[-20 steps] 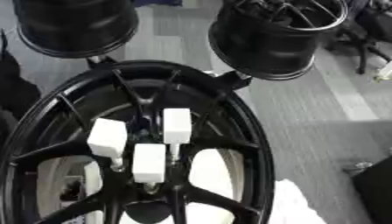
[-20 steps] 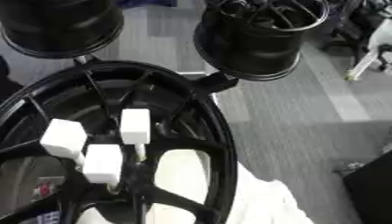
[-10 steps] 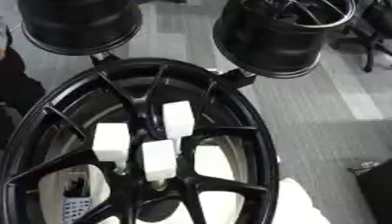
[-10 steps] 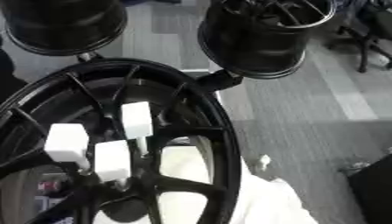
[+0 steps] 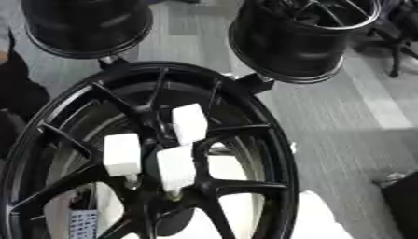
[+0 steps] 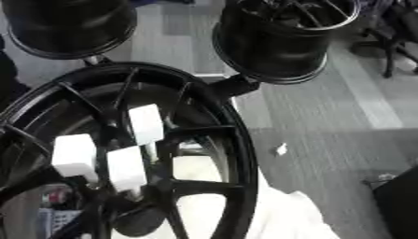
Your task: Pull the pin out of the wheel hub.
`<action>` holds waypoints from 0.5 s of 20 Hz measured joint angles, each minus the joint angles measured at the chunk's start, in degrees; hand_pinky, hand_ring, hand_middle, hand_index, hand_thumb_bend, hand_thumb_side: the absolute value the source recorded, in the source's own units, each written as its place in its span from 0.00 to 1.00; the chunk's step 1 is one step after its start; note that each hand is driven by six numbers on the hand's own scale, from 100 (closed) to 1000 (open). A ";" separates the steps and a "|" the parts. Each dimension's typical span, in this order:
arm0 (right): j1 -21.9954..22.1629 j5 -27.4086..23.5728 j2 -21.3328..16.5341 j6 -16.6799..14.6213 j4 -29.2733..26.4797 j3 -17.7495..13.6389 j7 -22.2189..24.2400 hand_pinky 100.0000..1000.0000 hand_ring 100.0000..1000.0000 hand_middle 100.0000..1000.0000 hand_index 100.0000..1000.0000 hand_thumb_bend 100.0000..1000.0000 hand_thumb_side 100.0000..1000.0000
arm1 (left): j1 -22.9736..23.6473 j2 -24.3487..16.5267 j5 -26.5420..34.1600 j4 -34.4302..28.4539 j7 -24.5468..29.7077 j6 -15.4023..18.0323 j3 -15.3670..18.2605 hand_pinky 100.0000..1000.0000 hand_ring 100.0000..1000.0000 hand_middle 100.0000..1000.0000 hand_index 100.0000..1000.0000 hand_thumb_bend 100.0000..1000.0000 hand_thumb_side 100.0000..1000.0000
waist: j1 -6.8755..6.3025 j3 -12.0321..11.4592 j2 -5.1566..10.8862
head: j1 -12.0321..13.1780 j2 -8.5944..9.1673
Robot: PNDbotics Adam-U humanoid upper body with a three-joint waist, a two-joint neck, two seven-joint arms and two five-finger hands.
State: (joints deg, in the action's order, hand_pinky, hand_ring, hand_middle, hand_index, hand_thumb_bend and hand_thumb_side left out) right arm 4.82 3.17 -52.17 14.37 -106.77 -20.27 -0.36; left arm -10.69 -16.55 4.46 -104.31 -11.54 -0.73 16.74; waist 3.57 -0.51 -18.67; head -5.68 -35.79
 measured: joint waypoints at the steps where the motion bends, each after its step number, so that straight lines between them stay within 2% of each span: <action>1: 0.01 -0.56 0.06 -0.86 -1.56 0.38 -0.92 0.80 0.70 0.58 0.75 0.00 0.36 | -0.02 0.00 0.00 -0.19 0.09 -0.01 -0.09 0.79 0.66 0.56 0.78 0.00 0.66 | -0.02 -0.05 0.00 | -0.09 0.00; 5: -1.08 -3.05 0.65 -4.03 -5.83 2.85 -4.57 0.79 0.67 0.56 0.74 0.00 0.37 | -0.22 0.04 0.00 -0.60 0.31 -0.02 -0.35 0.79 0.66 0.56 0.78 0.00 0.66 | -0.28 -0.40 -0.02 | -0.38 0.01; 10: -3.36 -4.42 1.44 -8.15 -6.79 5.94 -8.01 0.79 0.66 0.55 0.73 0.00 0.38 | -0.40 0.12 0.00 -1.06 0.55 0.04 -0.66 0.79 0.66 0.56 0.78 0.00 0.65 | -0.44 -0.76 -0.11 | -0.47 0.03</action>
State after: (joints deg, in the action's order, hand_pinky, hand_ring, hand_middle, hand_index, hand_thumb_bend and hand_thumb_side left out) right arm 1.47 -1.25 -50.72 6.21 -113.56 -14.33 -8.37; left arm -11.09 -16.43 4.46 -105.37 -10.99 -0.69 16.09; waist 3.13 -1.27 -18.78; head -6.15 -35.76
